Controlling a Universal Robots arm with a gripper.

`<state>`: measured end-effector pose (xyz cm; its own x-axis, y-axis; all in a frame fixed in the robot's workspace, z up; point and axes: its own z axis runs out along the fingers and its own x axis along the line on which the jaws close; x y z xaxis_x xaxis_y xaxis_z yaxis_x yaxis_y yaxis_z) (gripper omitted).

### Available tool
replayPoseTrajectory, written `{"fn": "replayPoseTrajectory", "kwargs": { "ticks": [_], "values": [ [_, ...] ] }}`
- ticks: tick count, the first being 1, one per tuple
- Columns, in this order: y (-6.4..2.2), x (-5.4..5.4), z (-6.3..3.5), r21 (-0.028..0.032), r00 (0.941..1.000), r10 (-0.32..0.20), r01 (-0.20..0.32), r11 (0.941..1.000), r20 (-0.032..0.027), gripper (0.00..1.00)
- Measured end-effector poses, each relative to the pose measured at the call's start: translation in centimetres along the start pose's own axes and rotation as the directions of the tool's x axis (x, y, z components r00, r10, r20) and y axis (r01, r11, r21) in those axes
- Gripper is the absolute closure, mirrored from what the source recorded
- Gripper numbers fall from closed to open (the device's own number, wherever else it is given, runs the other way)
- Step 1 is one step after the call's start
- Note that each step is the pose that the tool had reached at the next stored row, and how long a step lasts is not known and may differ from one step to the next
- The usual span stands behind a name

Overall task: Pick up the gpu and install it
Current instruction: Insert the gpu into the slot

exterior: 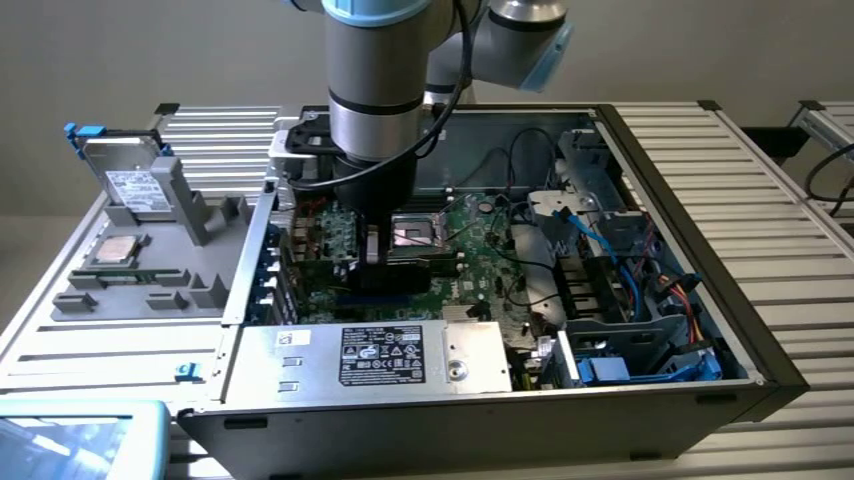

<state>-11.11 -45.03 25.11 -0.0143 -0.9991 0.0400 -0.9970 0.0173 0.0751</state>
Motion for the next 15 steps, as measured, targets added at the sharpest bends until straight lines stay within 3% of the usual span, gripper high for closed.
{"fn": "replayPoseTrajectory", "kwargs": {
  "ticks": [13, 15],
  "values": [
    [0.03, 0.0, 0.08, 0.0008, 1.0, 0.0, 0.0, 1.0, 0.0008, 0.72],
    [0.03, 0.0, 0.08, 0.0012, 1.0, 0.0, 0.0, 1.0, 0.003, 0.72]
  ]
}}
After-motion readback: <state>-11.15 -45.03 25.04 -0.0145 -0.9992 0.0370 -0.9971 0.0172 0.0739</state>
